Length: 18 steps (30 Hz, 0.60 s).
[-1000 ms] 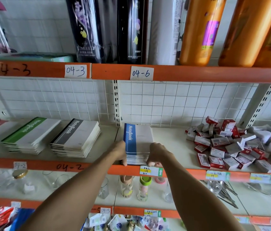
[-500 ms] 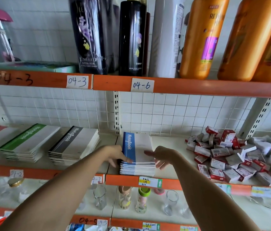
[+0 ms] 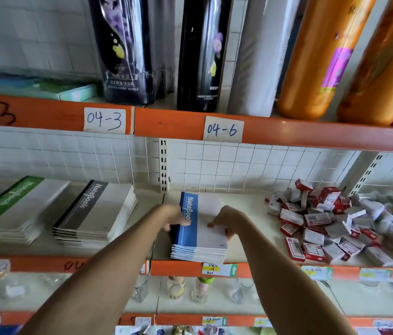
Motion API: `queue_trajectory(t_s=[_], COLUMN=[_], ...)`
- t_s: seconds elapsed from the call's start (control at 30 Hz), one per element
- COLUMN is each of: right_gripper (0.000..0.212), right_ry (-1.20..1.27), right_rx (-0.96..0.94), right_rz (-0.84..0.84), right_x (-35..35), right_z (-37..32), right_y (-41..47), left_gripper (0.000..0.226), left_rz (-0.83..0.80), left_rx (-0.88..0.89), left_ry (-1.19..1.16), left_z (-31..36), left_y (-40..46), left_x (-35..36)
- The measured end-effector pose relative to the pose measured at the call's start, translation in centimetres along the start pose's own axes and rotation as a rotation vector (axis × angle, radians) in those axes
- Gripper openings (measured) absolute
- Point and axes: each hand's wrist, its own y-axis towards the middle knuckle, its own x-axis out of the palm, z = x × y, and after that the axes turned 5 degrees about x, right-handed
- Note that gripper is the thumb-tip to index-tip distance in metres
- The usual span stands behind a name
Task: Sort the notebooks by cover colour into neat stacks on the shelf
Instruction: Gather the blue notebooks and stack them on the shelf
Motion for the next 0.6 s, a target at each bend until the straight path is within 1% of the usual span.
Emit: queue_trajectory(t_s=[0.03,0.07,0.13,0.23,0.27,0.33,0.4,0.47,0.53,0.6], right_gripper=[0.044,0.047,0.051,0.041,0.043,0.058,0.070,0.065,0.051,0.039], right_ry=[-0.030,-0.051,-0.036,0.072,0.129,0.226,0.344,0.410,0.374,0.340], right_rx=[0.037,0.065,0.095,0.137,0.156,0.185,0.203,0.183,0.147,0.125], right_rz=[-0.040,-0.073,-0.113,-0.157,-0.166,-0.143,-0.116,-0.103,-0.078,-0.023], right_x=[-0.1,-0.2,-0.5,-0.9,-0.9,-0.9,-0.8,-0.5,-0.3,-0.2], right_z=[-0.3,-0.6,-1.0,-0.9,-0.7,-0.1,0.3,0.1,0.1,0.0], right_y=[0.0,0.1,0.2,0.3,0.5,1.1,1.5,0.9,0.8,0.9], left_gripper=[0.093,0.095,0.088,0.078,0.077,0.077,0.070,0.061,0.056,0.058], left_rz=[-0.030,-0.048,-0.059,-0.041,-0.026,0.038,0.114,0.161,0.180,0.200], left_rx=[-0.001,-0.002,0.001,-0.023,-0.033,-0.034,-0.012,0.004,0.005,0.001], left_ry=[0.006,0.005,-0.020,-0.149,-0.208,-0.307,-0.377,-0.454,-0.500,-0.537], left_z=[-0.6,-0.4,1.1,1.8,1.7,1.4,1.2,1.2,1.3,1.2], left_y=[1.6,1.4,-1.1,-2.0,-1.9,-1.5,-0.7,-0.3,0.2,0.6], left_x=[-0.3,-0.4,-0.6,-0.7,-0.8,-0.6,-0.4,-0.1,0.3,0.6])
